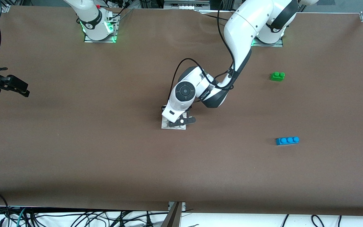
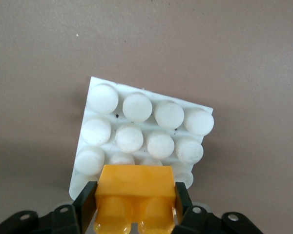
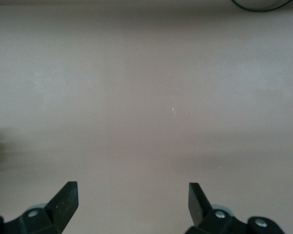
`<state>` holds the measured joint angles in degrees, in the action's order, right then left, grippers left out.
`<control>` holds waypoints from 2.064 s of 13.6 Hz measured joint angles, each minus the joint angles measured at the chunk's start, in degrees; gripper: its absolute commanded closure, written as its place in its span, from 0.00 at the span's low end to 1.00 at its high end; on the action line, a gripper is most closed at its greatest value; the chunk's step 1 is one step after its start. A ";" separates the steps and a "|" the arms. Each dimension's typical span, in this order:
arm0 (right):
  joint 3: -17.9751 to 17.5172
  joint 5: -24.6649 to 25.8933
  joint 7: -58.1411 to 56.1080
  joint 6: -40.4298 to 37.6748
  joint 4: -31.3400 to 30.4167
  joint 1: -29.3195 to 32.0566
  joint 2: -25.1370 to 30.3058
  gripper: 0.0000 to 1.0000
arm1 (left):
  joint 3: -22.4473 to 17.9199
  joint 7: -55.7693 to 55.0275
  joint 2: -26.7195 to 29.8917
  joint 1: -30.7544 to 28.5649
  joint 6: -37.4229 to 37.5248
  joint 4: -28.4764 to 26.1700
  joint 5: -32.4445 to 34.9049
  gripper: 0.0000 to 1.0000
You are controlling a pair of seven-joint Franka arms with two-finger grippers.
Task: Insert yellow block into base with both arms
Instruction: 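Press the yellow block down onto the base plate studs with the left gripper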
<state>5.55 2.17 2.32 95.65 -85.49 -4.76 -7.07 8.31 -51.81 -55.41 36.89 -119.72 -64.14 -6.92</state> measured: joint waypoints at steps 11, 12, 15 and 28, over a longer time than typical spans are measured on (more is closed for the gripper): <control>0.00 0.00 0.00 0.00 0.00 0.00 0.00 0.00 | -1.52 0.24 -0.38 1.61 -1.06 0.19 0.08 1.00; 0.00 0.00 0.00 0.00 0.00 0.00 0.00 0.00 | -1.69 0.29 -0.48 1.64 -1.06 0.19 0.08 1.00; 0.01 0.00 0.00 0.00 0.00 0.00 0.00 0.00 | -2.02 1.00 -0.76 1.67 -1.54 0.20 0.07 1.00; 0.01 0.00 0.00 0.00 0.00 0.01 0.00 0.00 | -5.02 0.28 -1.06 2.24 1.86 2.78 0.07 0.00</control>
<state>5.56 2.17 2.32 95.65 -85.49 -4.74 -7.07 3.30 -51.54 -56.47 39.13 -117.85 -61.37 -6.85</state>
